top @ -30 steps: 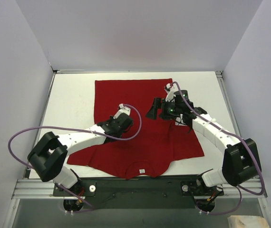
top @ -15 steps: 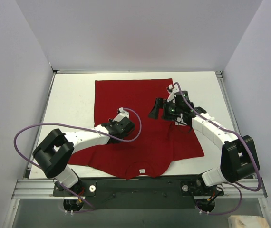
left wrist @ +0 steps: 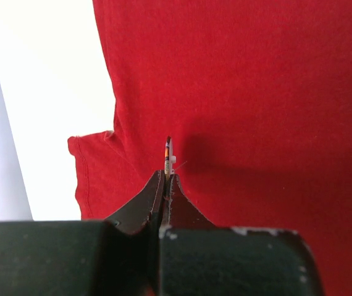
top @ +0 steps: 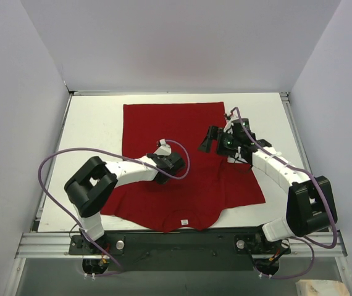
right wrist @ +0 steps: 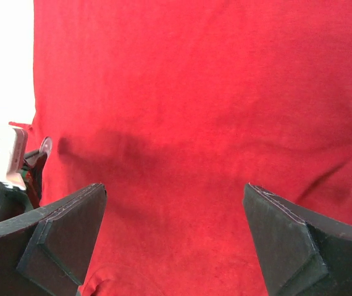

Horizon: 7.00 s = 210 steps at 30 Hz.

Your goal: Pin the brooch onto the clothing

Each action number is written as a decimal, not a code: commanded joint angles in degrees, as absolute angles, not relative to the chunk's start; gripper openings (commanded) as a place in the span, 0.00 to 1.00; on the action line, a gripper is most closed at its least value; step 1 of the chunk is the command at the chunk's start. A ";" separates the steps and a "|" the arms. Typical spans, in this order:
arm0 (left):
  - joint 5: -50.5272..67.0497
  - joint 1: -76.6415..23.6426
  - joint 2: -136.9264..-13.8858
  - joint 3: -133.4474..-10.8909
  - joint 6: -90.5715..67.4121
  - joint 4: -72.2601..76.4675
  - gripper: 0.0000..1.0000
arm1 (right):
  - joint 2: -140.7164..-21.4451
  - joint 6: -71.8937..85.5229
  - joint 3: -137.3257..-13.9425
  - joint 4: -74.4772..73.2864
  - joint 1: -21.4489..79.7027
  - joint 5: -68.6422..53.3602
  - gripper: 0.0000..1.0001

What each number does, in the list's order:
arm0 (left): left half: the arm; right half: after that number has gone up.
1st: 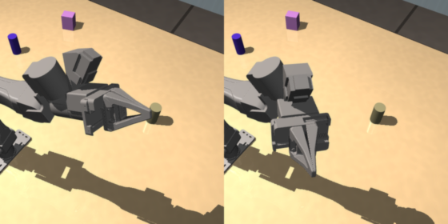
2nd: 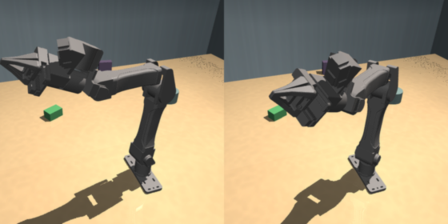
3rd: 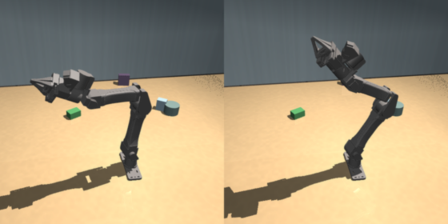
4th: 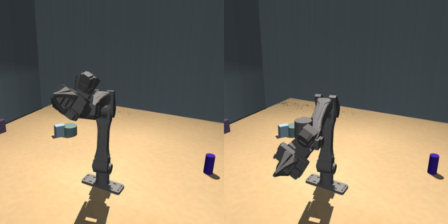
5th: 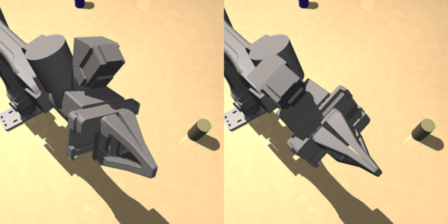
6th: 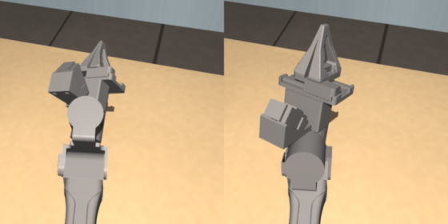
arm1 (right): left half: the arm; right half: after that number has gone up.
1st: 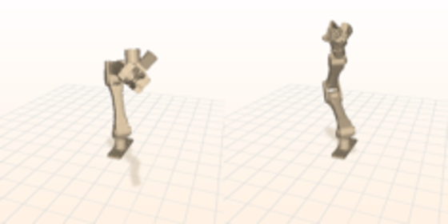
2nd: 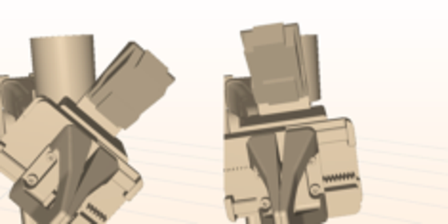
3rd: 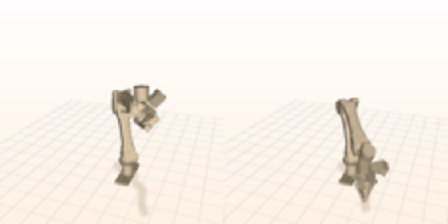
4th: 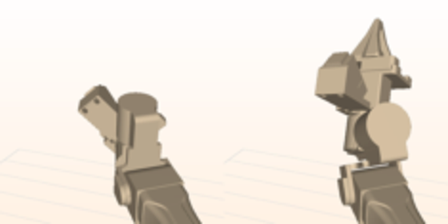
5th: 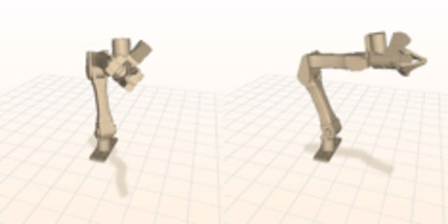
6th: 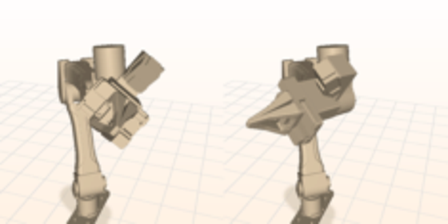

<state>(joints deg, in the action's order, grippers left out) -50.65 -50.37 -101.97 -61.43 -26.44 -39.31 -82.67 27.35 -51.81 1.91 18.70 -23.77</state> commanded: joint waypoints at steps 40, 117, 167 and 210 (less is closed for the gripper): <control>-48.25 -62.05 -123.67 -83.50 -41.22 -57.92 0.00 | -78.92 28.65 -47.73 1.41 13.01 -23.91 1.00; -2.38 -42.98 -65.04 -28.39 -39.37 23.55 0.00 | -98.70 37.27 -61.17 13.89 34.45 -41.31 0.00; 5.01 -38.67 -59.50 -19.68 -46.14 51.33 0.00 | -95.62 29.10 -63.10 4.49 37.70 -34.81 0.00; 10.10 -38.50 -64.86 -24.26 -46.58 54.75 0.00 | -86.58 21.89 -67.76 -4.66 40.87 -20.48 0.60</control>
<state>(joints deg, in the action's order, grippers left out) 5.74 -38.06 -63.88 -20.51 -44.49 43.99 -92.60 21.61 -66.17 -4.69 39.13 -20.10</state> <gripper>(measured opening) 0.025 0.514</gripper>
